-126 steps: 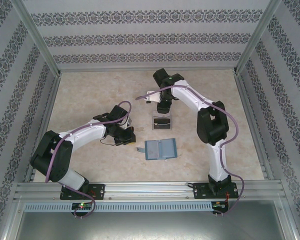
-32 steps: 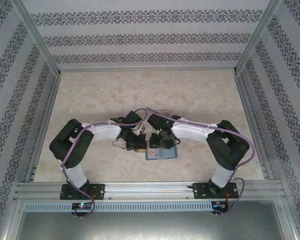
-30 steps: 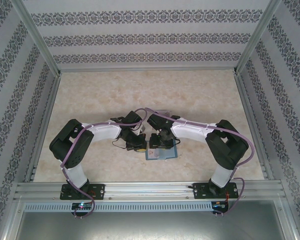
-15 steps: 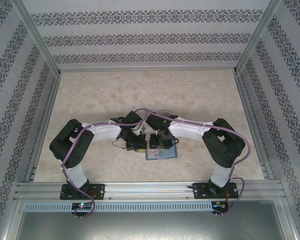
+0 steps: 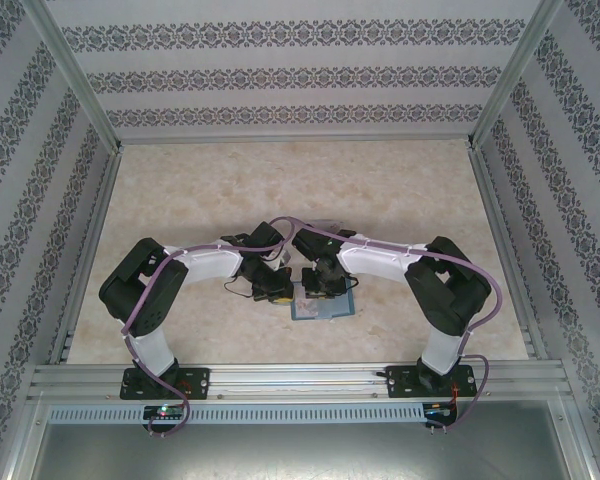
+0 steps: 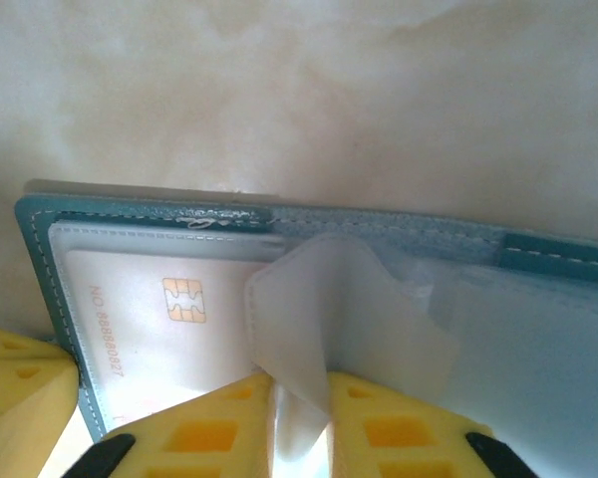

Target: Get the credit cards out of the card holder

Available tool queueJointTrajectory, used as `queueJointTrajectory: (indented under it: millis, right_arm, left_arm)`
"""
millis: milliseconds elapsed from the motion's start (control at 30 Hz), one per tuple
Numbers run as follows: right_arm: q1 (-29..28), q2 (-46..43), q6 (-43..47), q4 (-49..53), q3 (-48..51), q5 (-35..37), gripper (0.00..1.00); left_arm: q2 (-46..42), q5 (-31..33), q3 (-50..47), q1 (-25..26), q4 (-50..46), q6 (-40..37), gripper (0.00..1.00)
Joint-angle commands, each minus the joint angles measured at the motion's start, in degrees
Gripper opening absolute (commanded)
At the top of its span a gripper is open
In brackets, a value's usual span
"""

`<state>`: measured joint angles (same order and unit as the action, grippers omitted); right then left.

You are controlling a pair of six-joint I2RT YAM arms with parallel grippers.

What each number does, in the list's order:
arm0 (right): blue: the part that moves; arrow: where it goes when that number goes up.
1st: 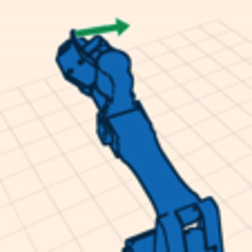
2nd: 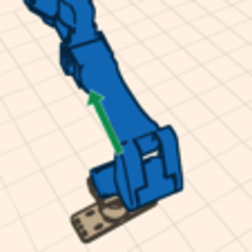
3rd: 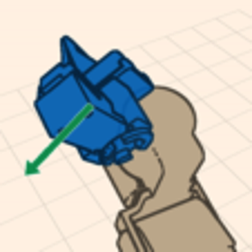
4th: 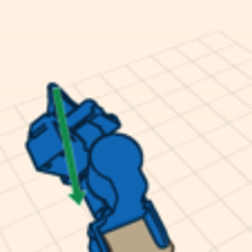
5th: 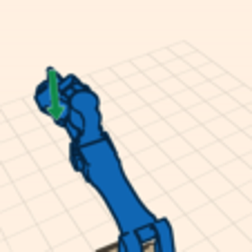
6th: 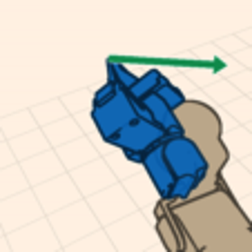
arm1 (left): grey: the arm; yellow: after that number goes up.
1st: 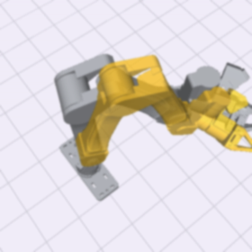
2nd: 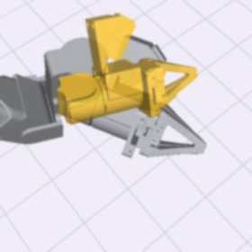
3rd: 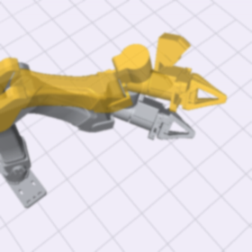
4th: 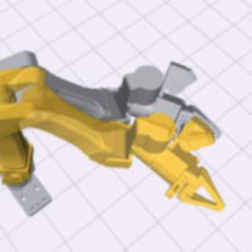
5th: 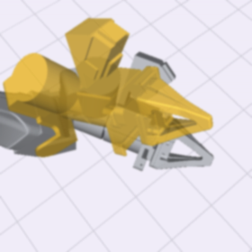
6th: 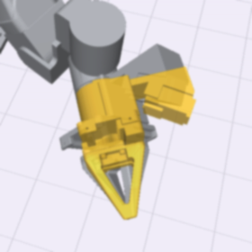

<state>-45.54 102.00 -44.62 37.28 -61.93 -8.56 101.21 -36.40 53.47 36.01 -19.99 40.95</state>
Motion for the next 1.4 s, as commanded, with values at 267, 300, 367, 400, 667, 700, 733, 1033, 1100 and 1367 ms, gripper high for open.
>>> queueJointTrajectory:
  millis: [267, 300, 367, 400, 667, 700, 733, 1033, 1100, 1367]
  right_arm:
    - [-0.3, -5.6, 0.3, 5.1, 0.4, 3.2, 0.18]
    - [-0.3, -5.8, 0.4, 5.6, 0.3, 3.6, 0.18]
    - [-0.2, -6.3, 0.6, 6.9, 0.4, 4.4, 0.20]
    - [-0.1, -6.6, 0.8, 7.5, 0.3, 5.0, 0.23]
    - [1.2, -9.3, 1.3, 10.1, 1.9, 6.6, 0.27]
    - [1.5, -9.7, 1.3, 10.2, 2.2, 6.8, 0.27]
    - [1.7, -10.0, 1.5, 10.4, 2.5, 7.0, 0.27]
    - [5.1, -12.8, 3.1, 12.7, 5.6, 9.9, 0.27]
    - [5.7, -13.7, 3.6, 13.3, 5.4, 10.5, 0.27]
    - [5.5, -16.9, 3.7, 13.8, 3.1, 10.3, 0.27]
  left_arm:
    - [1.1, 0.2, -0.7, 0.5, 0.3, -1.1, 0.00]
    - [1.1, 0.2, -0.7, 0.5, 0.2, -1.1, 0.00]
    - [1.1, 0.1, -0.6, 0.5, 0.0, -1.3, 0.00]
    - [1.1, 0.2, -0.6, 0.5, -0.1, -1.2, 0.00]
    - [0.9, 0.3, -0.2, 0.5, -0.6, -1.3, 0.00]
    - [0.9, 0.3, -0.1, 0.5, -0.7, -1.3, 0.00]
    - [0.9, 0.3, -0.1, 0.5, -0.9, -1.4, 0.00]
    - [0.3, 0.4, 0.4, 0.5, -1.6, -1.5, 0.00]
    - [0.1, 0.4, 0.7, 0.5, -1.8, -1.5, 0.00]
    - [-0.1, 0.4, 1.1, 0.4, -2.0, -1.4, 0.00]
